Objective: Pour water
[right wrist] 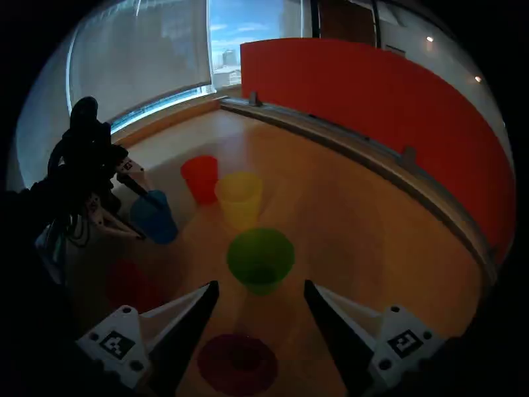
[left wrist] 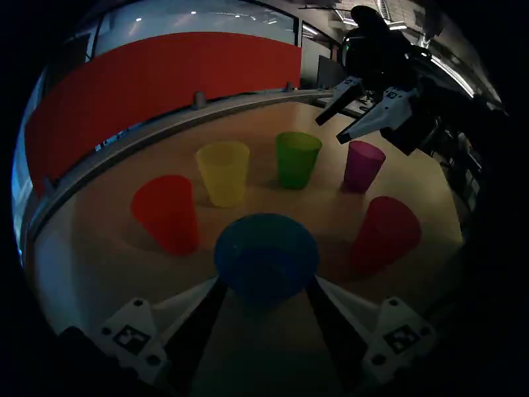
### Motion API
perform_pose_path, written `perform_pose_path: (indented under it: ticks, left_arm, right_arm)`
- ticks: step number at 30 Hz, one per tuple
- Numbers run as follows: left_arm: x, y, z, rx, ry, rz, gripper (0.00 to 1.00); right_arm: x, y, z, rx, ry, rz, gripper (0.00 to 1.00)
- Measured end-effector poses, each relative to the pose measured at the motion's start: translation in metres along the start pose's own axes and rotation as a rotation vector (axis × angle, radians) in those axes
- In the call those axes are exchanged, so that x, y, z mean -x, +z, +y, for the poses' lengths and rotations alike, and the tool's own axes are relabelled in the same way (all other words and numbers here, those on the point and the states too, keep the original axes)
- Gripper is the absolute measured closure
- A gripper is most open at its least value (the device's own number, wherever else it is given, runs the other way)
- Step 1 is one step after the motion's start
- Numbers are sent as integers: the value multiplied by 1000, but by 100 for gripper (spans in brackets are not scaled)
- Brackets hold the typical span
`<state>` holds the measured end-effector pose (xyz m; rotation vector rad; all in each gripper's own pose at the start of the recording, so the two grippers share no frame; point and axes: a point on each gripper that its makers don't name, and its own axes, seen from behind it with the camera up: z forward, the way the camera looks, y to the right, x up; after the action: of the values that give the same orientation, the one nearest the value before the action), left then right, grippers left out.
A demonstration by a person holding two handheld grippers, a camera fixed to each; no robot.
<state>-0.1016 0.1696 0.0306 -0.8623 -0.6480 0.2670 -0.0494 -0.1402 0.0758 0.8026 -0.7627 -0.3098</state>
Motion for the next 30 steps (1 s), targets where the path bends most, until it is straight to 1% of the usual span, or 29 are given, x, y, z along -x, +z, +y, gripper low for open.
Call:
perform_pose_path:
  ticks: [12,26,30]
  left_arm:
    - [-2,8,1,8,-2,2,16]
    - [-7,11,-1,5,-19,25,17]
    - [-7,11,-1,-1,-10,28,17]
  right_arm:
    - [1,12,1,-5,-4,-46,0]
    - [-6,16,1,-1,-29,-62,0]
    - [-6,18,0,-3,-33,-70,0]
